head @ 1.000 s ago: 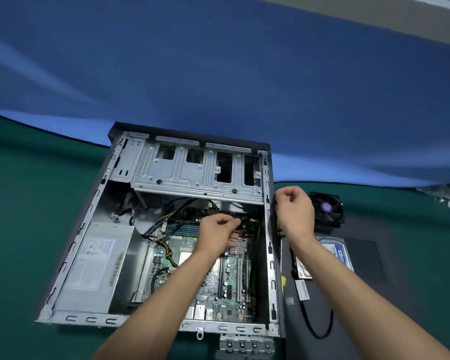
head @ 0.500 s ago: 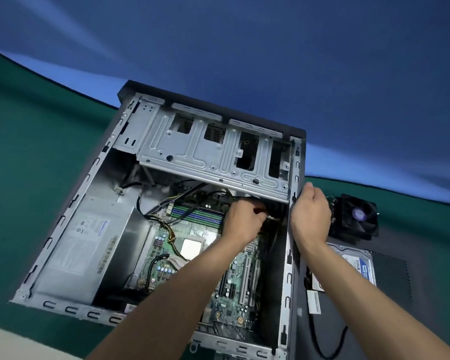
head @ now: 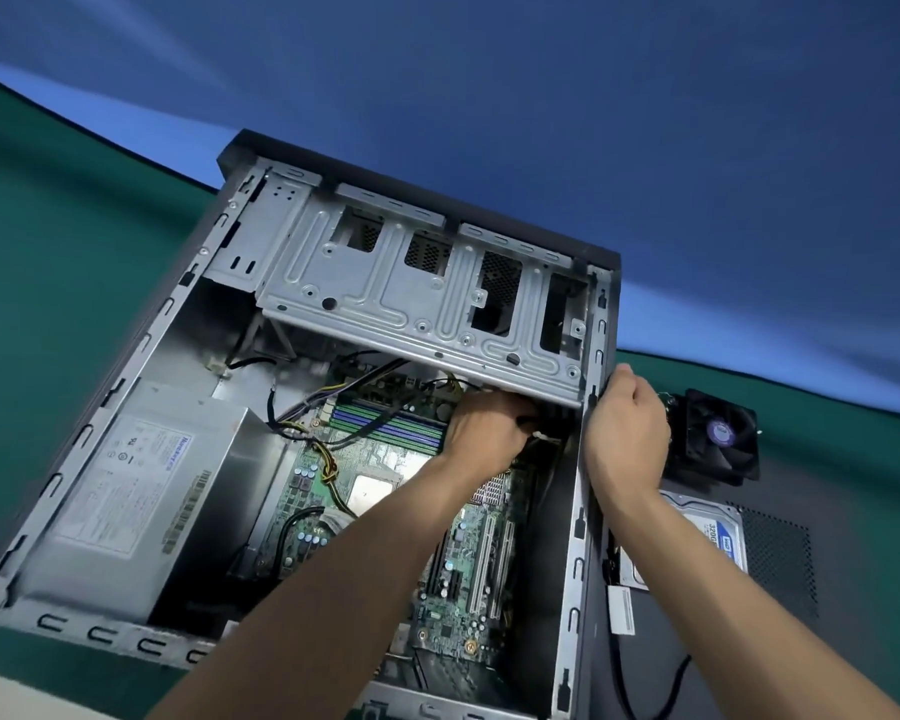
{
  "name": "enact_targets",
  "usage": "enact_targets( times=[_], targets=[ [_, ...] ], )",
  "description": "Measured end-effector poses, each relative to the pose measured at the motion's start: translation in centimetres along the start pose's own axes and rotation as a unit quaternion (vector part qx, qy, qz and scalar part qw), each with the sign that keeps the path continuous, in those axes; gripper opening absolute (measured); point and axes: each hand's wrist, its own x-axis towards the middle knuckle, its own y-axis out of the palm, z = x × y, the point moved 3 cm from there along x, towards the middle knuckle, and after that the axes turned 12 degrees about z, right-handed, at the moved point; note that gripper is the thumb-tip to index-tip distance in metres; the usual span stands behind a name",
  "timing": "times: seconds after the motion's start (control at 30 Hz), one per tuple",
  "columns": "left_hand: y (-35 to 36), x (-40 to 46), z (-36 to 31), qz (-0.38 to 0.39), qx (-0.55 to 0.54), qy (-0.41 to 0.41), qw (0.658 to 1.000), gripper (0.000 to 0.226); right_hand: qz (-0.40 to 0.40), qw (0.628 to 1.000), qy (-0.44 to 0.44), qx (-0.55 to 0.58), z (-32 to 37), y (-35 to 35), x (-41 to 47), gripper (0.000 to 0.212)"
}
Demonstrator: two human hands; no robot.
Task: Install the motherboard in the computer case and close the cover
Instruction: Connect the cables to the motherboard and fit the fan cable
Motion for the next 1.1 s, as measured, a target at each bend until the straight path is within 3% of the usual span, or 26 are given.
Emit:
enact_targets(
  times=[0.2,0.5,0.8,0.93,1.1],
  targets=[
    [0.25,0.12,0.12,0.021,0.011,-0.010,1.000,0.015,-0.002,1.000,0.006,-0.004,-0.02,-0.04,-0.03,0.041],
    [0.15,0.08,0.26,0.037,0.084,0.045,0.995,0.023,-0.002,1.000,0.007,-0.009,0.19,-0.04,-0.10,0.042],
    [0.08,0.28,0.30,0.029,0.064,0.037,0.997,0.009,-0.001,1.000,0.020,-0.009,0.10,-0.07,0.03,0.042],
    [0.26,0.34,0.50,0.018,0.025,0.019,0.999,0.038,-0.005,1.000,0.018,-0.009,0.14,-0.05,-0.01,0.041],
    [0.35,0.48,0.46,0.024,0.004,0.008,1.000,0.052,-0.010,1.000,0.017,-0.006,0.17,0.00,-0.06,0.041]
  ],
)
